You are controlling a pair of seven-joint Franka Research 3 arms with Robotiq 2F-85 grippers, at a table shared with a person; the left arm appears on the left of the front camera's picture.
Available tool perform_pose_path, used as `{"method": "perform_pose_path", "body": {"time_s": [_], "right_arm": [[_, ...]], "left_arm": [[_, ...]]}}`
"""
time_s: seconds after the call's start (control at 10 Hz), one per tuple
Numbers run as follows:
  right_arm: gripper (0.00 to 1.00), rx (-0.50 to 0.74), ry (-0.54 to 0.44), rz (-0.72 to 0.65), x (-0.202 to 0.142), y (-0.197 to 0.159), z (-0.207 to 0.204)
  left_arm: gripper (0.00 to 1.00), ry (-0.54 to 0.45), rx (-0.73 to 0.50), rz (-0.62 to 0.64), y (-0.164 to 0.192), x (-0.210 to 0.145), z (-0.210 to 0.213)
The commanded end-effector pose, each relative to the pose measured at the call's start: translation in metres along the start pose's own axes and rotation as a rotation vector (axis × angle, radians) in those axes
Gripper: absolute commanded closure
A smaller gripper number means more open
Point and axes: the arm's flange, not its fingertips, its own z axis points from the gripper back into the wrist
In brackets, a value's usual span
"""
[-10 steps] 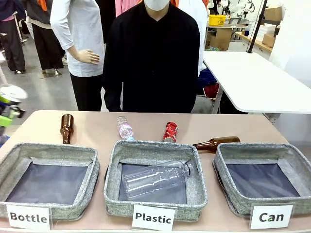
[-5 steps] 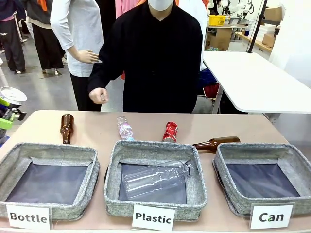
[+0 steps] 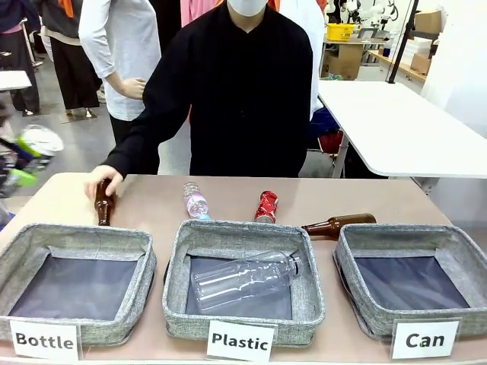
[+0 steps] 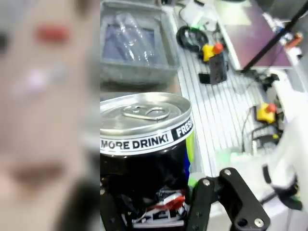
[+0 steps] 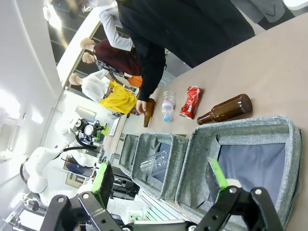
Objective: Sort the can waste into the basket.
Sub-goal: Pick up the can waste from the table and place it in the right Fabric basket.
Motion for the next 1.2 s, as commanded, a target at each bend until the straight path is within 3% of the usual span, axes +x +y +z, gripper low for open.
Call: {"method": "perform_pose_path", "body": {"time_s": [0.0, 0.1, 0.2, 0.4, 0.6, 0.9, 1.0, 1.1], "right_arm": [[0.00, 0.019, -0.022, 0.026, 0.002, 0.000, -0.001], [0.00, 0.019, -0.022, 0.026, 0.002, 0.000, -0.001], [0.00, 0.019, -0.022, 0.026, 0.002, 0.000, -0.001], [0.00, 0.019, -0.022, 0.026, 0.002, 0.000, -0.001], [0.00, 0.019, -0.022, 0.026, 0.002, 0.000, -0.001], [0.00, 0.019, -0.022, 0.026, 0.002, 0.000, -0.001], [0.00, 0.019, -0.022, 0.026, 0.002, 0.000, -0.001], [0.00, 0.019, -0.022, 0.026, 0.002, 0.000, -0.001]], "left_arm": [[1.00, -0.009, 0.069, -0.090, -0.063, -0.085, 0.073], [1.00, -0.078, 0.212, 0.053, -0.098, -0.134, 0.101], [1.00, -0.169, 0.288, 0.111, -0.121, -0.169, 0.110], [1.00, -0.273, 0.323, 0.156, -0.143, -0.198, 0.100], [1.00, -0.301, 0.315, 0.198, -0.121, -0.180, 0.085], [1.00, -0.183, 0.332, 0.269, -0.082, -0.118, 0.070], [1.00, -0.140, 0.320, 0.261, -0.071, -0.110, 0.071], [1.00, -0.133, 0.343, 0.257, -0.082, -0.125, 0.081]]}}
